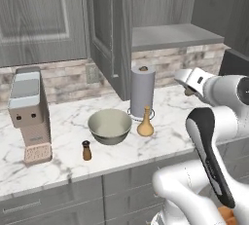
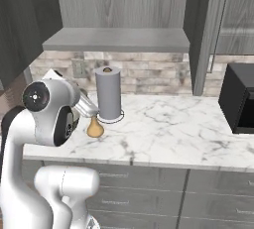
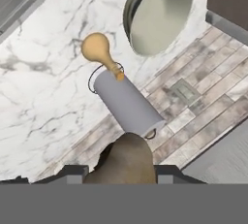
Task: Retrieve the bottle and the shaker from the cabinet and place them next to the mixing bowl on the counter. Then add garlic from the fridge to the mixing bowl.
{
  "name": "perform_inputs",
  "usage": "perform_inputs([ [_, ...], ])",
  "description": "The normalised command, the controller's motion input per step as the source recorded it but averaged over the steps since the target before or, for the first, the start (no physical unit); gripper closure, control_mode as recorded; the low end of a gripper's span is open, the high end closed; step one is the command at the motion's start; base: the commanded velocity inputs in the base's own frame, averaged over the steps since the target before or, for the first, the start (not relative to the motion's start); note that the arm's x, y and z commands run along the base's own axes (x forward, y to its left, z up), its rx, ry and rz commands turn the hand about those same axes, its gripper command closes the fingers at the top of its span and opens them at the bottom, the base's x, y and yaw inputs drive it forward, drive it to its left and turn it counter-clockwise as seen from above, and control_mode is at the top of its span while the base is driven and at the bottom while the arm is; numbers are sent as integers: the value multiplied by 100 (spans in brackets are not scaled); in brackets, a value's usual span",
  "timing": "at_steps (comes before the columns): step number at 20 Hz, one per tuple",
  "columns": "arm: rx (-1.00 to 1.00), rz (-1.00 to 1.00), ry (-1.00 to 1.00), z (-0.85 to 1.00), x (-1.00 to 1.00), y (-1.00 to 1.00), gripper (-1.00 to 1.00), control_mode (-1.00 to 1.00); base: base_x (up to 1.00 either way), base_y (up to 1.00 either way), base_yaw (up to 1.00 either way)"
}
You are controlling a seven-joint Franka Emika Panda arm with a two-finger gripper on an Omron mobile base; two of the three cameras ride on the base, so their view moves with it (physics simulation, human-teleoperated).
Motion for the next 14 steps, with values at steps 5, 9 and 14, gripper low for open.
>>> perform_inputs([
  [5,0,-17,0,0,36,32,100,-100,0,0,0],
  [9,15,-8,0,0,19,2,100,-100,0,0,0],
  [14,37,0,0,0,1,-20,100,-100,0,0,0],
])
